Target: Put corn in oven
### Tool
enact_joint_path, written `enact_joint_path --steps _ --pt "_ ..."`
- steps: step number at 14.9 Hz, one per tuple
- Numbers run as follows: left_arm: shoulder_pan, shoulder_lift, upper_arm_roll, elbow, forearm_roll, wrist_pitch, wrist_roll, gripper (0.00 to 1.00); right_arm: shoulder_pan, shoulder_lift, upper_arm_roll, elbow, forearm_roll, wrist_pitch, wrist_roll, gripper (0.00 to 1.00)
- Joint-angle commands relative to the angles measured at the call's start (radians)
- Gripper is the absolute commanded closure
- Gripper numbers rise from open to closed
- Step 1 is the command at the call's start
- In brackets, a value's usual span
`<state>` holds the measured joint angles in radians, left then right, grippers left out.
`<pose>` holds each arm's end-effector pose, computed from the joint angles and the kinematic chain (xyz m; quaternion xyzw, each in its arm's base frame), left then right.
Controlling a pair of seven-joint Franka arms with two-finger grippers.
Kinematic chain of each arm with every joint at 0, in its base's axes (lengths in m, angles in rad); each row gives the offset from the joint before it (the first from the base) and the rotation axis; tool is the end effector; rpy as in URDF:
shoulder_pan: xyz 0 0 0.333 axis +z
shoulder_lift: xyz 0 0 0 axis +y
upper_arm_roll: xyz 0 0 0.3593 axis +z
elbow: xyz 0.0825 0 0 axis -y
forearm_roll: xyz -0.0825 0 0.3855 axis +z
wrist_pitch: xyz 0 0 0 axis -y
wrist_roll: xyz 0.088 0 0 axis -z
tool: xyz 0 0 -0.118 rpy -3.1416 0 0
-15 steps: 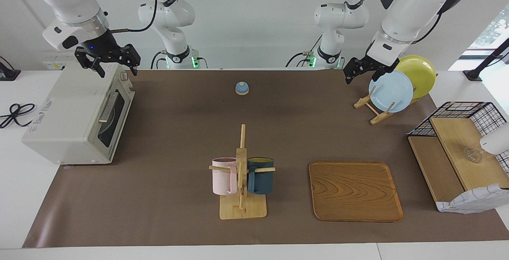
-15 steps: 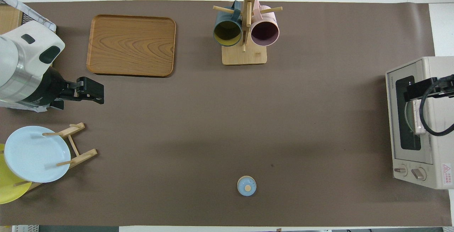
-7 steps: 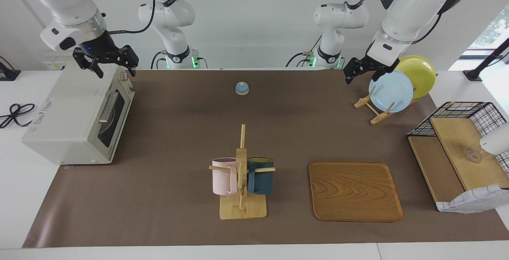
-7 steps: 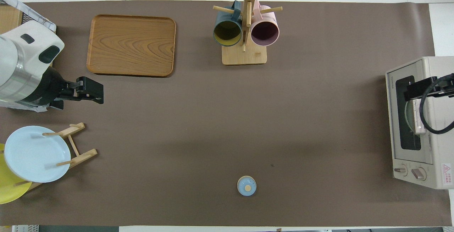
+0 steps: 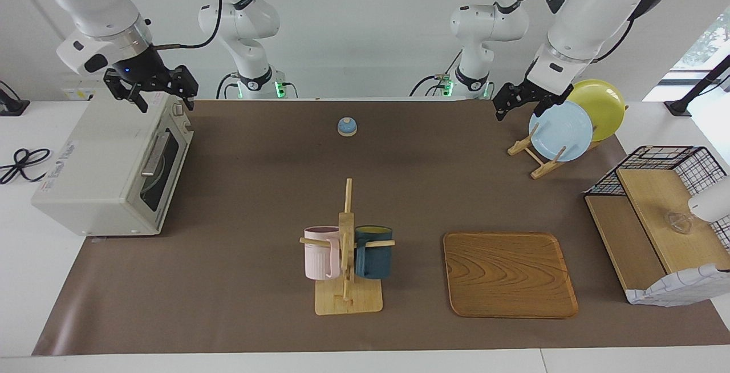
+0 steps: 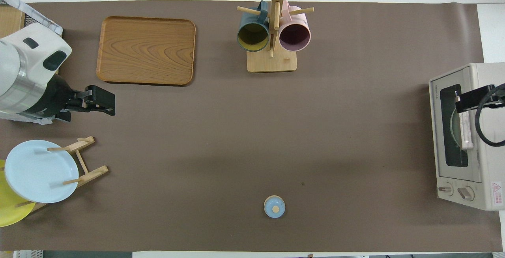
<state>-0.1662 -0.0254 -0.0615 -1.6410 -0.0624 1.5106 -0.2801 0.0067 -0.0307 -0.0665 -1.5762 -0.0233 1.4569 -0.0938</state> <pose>0.5216 -0.1292 0.6331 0.9978 0.0260 -0.0584 0.0163 0.5308 -0.0354 0.6616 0.9988 0.0162 -0.0450 0.0072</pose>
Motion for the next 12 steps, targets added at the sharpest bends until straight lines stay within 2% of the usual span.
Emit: enact_joint_path --steps 1,12 --pt "0.008 -0.019 -0.001 -0.013 -0.011 -0.001 0.001 0.00 -0.001 -0.003 -0.009 0.010 0.019 -0.030 0.009 0.00" --pt "0.008 -0.019 -0.001 -0.013 -0.011 -0.001 0.001 0.00 0.004 -0.014 -0.030 0.001 0.019 -0.035 0.014 0.00"
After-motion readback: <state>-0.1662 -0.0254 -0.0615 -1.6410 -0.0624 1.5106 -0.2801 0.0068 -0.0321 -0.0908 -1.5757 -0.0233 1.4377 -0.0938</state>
